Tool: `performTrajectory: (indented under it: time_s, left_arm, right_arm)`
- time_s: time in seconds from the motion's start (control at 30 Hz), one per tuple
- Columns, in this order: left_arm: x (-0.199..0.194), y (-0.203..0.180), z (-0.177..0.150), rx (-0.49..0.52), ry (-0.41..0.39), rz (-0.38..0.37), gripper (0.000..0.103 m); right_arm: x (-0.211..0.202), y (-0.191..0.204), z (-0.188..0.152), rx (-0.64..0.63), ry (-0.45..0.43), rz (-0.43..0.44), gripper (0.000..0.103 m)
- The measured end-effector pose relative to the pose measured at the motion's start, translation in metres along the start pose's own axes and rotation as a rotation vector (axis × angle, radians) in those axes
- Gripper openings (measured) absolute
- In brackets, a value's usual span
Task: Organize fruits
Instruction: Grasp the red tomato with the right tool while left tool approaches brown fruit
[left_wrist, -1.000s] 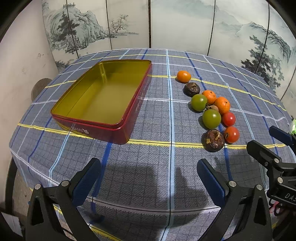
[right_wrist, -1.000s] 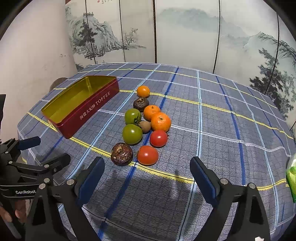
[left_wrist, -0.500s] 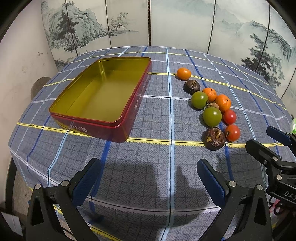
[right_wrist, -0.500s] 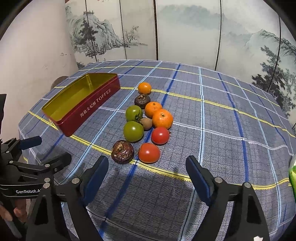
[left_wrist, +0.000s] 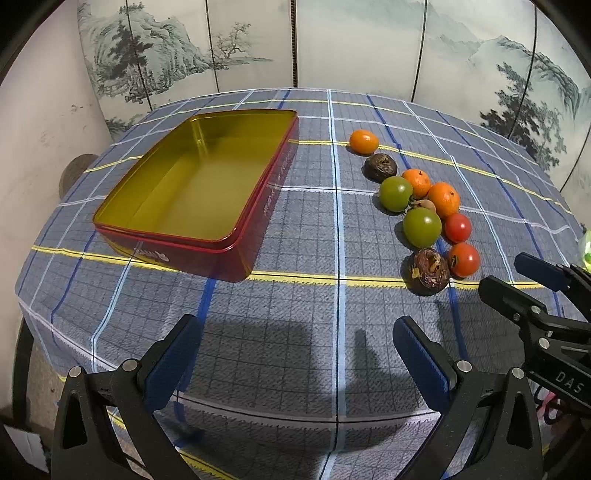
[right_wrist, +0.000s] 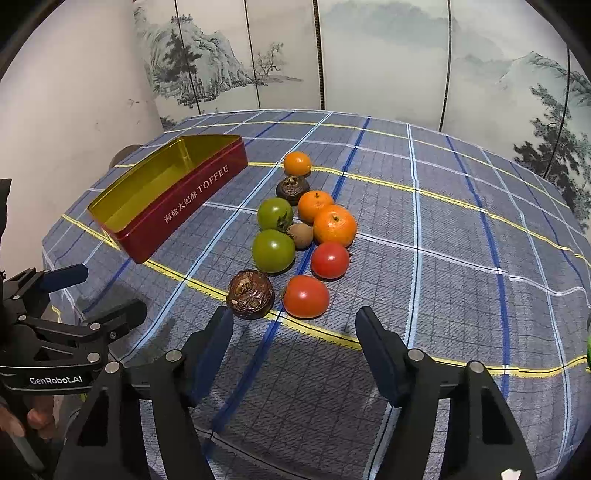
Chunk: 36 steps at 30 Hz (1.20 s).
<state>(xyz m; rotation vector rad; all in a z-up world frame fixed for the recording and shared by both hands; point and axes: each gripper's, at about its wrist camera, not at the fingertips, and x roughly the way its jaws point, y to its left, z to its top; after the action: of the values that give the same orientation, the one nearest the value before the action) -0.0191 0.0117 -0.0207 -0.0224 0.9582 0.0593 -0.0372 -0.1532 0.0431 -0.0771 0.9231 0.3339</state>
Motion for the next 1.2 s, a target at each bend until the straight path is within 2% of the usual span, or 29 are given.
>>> performTrajectory:
  time_s: [0.5,0.8,1.2]
  left_arm:
    - [0.008,-0.006,0.000,0.021,0.015,-0.032,0.103]
    - [0.012,-0.010,0.002,0.038,0.015,-0.062,0.103]
    - [0.019,-0.019,0.009,0.061,0.020,-0.092,0.102]
  right_arm:
    - [0.030,-0.010,0.003,-0.003,0.054,-0.005,0.048]
    - [0.047,-0.011,0.010,-0.001,0.067,-0.002,0.044]
    - [0.058,-0.012,0.013,0.012,0.081,0.030,0.033]
